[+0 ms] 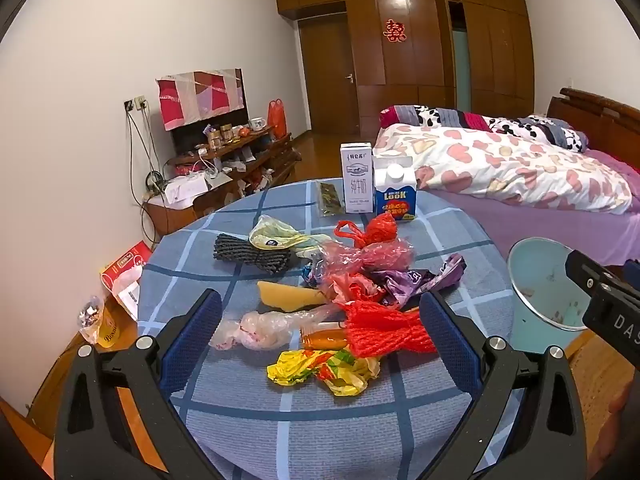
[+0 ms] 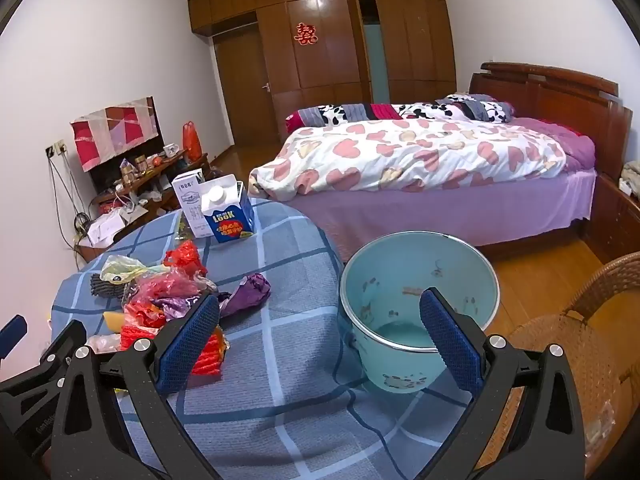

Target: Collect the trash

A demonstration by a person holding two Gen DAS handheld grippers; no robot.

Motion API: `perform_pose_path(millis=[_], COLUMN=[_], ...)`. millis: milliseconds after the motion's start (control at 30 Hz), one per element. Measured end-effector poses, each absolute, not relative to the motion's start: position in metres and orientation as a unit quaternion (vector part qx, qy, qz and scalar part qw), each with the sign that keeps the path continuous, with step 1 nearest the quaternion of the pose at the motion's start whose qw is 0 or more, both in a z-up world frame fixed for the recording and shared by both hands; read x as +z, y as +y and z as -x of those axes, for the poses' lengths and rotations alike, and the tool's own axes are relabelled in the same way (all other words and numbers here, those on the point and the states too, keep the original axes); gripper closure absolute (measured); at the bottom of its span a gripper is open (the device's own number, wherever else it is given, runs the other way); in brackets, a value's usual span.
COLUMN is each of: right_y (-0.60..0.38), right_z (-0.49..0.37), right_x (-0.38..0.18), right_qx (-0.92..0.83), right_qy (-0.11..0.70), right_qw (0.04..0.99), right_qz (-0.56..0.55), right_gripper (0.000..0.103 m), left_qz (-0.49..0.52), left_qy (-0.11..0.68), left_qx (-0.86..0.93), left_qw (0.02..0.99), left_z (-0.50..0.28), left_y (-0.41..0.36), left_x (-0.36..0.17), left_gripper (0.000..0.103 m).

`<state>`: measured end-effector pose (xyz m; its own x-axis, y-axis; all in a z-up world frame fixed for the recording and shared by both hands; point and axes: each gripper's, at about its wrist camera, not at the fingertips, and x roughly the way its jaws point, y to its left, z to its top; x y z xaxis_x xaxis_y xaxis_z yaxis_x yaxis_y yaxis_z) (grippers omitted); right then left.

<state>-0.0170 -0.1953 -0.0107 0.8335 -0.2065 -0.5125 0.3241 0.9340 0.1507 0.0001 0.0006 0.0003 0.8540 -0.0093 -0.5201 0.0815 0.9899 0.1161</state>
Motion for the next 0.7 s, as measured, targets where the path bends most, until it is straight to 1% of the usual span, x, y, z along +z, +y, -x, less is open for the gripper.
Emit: perform_pose_path(millis=[700], right_y=[-0.198], right_z=[0.015], right_x=[-0.011], right_qx=[-0.141], right_qy=[0.252], right_qw=[0.951], right_qz=[-0.111], right_gripper=[0.004], left_qz=[-0.064], left_qy=[0.274], left_qx=[-0.021], left_qw=[0.959], left_z=[-0.003], left_y=[0.002], left_x=[-0.001], left_gripper=[0.006])
